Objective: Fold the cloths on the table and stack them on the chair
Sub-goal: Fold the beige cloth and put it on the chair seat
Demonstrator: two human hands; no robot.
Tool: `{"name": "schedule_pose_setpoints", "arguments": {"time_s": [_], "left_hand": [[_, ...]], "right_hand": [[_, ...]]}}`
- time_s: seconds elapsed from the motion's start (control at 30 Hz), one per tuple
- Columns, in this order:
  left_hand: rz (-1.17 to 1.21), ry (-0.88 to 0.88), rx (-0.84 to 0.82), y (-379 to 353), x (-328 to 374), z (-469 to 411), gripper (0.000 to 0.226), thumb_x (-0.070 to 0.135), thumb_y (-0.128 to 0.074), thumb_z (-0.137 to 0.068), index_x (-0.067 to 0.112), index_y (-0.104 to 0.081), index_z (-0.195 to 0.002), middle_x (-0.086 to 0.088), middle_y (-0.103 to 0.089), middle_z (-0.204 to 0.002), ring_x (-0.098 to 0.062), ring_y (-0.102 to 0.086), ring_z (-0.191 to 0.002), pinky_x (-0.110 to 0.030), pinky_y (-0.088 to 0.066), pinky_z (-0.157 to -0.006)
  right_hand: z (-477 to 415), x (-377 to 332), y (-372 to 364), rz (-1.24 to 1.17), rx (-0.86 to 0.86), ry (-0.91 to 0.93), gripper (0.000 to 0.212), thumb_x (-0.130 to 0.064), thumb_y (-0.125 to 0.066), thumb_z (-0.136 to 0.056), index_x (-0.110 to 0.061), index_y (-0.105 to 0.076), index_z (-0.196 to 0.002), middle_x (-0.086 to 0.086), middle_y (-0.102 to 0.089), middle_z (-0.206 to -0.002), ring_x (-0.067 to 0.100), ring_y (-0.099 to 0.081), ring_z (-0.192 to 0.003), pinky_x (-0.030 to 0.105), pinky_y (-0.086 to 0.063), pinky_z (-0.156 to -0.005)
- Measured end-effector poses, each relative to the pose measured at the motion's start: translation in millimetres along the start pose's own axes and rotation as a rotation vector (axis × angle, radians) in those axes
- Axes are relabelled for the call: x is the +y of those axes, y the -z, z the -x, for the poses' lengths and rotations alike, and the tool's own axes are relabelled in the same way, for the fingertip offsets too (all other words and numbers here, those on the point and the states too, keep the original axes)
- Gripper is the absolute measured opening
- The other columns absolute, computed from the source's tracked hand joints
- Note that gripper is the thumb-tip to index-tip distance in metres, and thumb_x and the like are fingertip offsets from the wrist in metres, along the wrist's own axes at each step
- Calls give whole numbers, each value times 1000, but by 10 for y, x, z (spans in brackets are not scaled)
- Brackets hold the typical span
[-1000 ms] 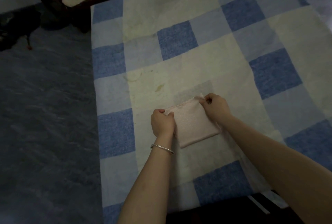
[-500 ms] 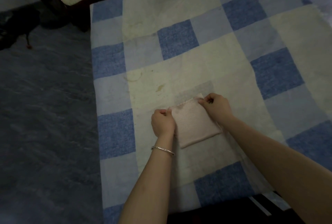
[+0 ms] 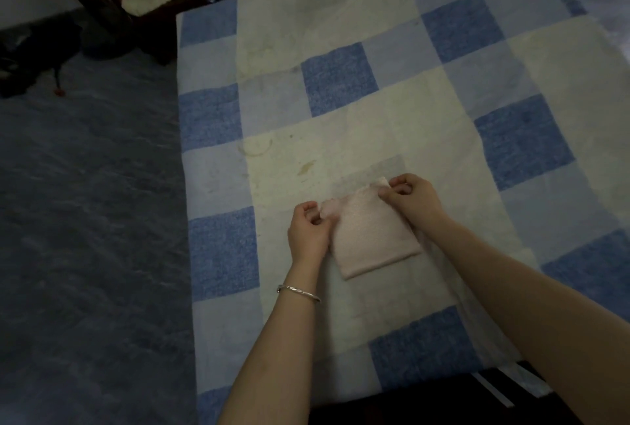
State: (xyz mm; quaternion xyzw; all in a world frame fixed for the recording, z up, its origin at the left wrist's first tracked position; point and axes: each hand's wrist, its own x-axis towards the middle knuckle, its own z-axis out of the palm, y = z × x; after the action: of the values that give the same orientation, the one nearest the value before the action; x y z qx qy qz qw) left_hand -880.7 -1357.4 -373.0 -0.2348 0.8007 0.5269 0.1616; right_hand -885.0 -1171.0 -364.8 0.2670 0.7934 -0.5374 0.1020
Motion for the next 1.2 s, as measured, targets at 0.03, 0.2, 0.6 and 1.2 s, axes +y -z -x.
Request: {"name": "schedule_pose_setpoints", "arguments": {"time_s": [0.03,0.2,0.6,1.2], "left_hand": [[-17,-10,26,19,-2,-1,38,18,-71,-79,11,-58,-114,-6,-68,-108,-16,-63,-96,-22,-45,-81],[-56,-156,101,48,-17,-36,19,21,-67,-83,8,-68,-97,-9,-69,-101,-21,-61,-96,-24,-46,-78],[120,-125,-62,-3,-12,81,10,22,-45,-97,16,-48,-91,2,-48,-64,-11,-44,-56,-22,-36,-51],[233,168,-366,93,-147,184,29,14,-50,-95,15,-45,-66,5,-45,-43,-5,-41,-34,-16,-41,-37]], "right_hand": [[-8,-3,8,-14,-38,-7,18,-17,-72,-79,-13,-63,-93,-5,-60,-69,7,-54,-63,14,-43,-58],[-39,-33,22,190,-99,21,11,-22,-66,-83,-13,-66,-78,0,-55,-67,12,-50,-70,26,-36,-58],[19,15,78,-37,-72,10,26,-23,-69,-82,-18,-52,-63,-1,-47,-55,7,-41,-51,23,-32,-49],[147,47,231,5,-279,-148,9,-15,-64,-86,-6,-64,-89,8,-57,-74,16,-50,-66,25,-37,-54]]}}
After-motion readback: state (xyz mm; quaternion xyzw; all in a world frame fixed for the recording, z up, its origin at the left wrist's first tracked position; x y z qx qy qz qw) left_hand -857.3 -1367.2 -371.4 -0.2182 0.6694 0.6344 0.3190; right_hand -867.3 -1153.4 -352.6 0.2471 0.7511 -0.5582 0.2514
